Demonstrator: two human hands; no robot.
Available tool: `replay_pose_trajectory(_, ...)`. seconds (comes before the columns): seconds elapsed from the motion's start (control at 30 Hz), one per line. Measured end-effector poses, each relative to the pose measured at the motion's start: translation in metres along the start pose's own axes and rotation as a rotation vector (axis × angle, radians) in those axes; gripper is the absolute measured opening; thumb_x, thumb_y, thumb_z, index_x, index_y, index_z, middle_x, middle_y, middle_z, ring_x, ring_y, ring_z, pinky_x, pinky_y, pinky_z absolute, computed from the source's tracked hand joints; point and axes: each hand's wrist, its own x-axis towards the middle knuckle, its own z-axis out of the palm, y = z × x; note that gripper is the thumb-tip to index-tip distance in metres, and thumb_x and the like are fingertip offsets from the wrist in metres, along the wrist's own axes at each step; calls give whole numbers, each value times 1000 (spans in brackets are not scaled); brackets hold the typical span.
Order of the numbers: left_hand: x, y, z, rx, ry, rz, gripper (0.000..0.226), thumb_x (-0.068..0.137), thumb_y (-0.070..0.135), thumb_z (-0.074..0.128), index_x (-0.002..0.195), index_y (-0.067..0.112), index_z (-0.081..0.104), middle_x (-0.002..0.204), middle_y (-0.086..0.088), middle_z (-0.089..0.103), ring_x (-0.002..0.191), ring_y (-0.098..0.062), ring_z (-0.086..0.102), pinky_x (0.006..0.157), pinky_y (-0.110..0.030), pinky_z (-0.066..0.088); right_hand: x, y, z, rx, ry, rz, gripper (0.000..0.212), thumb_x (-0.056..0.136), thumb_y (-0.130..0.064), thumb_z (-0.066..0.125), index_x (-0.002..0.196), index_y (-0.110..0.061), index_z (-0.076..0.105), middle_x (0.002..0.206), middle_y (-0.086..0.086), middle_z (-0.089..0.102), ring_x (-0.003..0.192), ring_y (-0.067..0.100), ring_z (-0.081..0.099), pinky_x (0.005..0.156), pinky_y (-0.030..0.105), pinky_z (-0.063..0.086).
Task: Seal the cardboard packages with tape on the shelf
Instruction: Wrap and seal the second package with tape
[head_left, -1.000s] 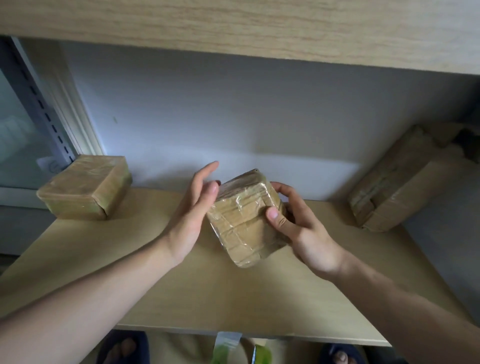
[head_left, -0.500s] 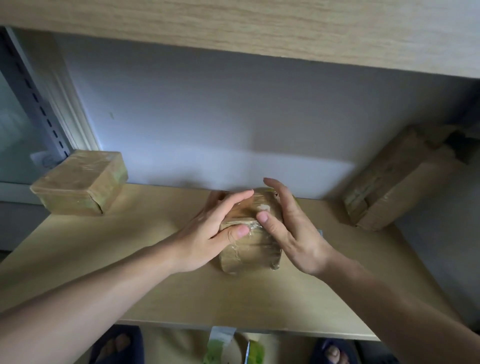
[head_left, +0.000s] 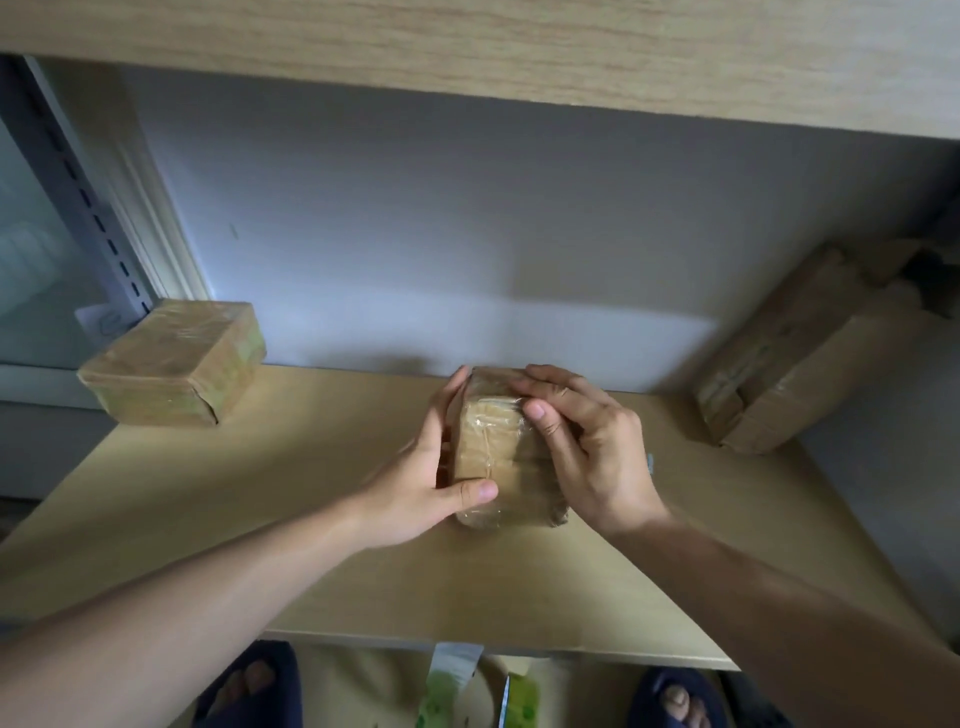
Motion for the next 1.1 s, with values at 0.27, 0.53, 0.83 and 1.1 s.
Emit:
replay_pose_trajectory(0.27, 3, 21, -14, 251, 1, 92, 82, 101, 49, 49, 155, 56, -12, 163, 26, 9, 154, 3, 6, 129, -38, 13, 11, -4, -18, -186, -320, -27, 56, 105, -54, 37, 158, -38, 34, 156, -5, 45, 145, 15, 39, 119, 39, 34)
replay_pose_trajectory(0.53, 3, 16, -11, 64, 72, 37, 96, 84, 35, 83, 155, 47, 20, 145, 34, 47, 135, 7, 46, 112, -23, 41, 0, 8, -14, 75, -122, 109, 38, 110, -30, 42, 145, -34, 54, 147, -18, 57, 140, 2, 48, 117, 41, 41)
replay_pose_trajectory(0.83, 5, 13, -21, 220, 126, 100, 84, 83, 14, 80, 149, 45, 38, 147, 22, 47, 137, -1, 46, 113, -25, 38, -3, -2, -19, 84, -275, 190, 47, 106, -48, 36, 150, -37, 46, 145, -13, 51, 141, 6, 41, 119, 34, 34)
replay_pose_trajectory(1.1, 6, 7, -2, -210, 165, -26, 115, 74, 23, 87, 160, 40, 13, 142, 15, 59, 131, -4, 56, 109, -21, 43, -2, -10, -7, 374, -171, 493, 74, 87, -55, 65, 153, -45, 33, 143, -15, 50, 130, -7, 47, 115, 34, 41)
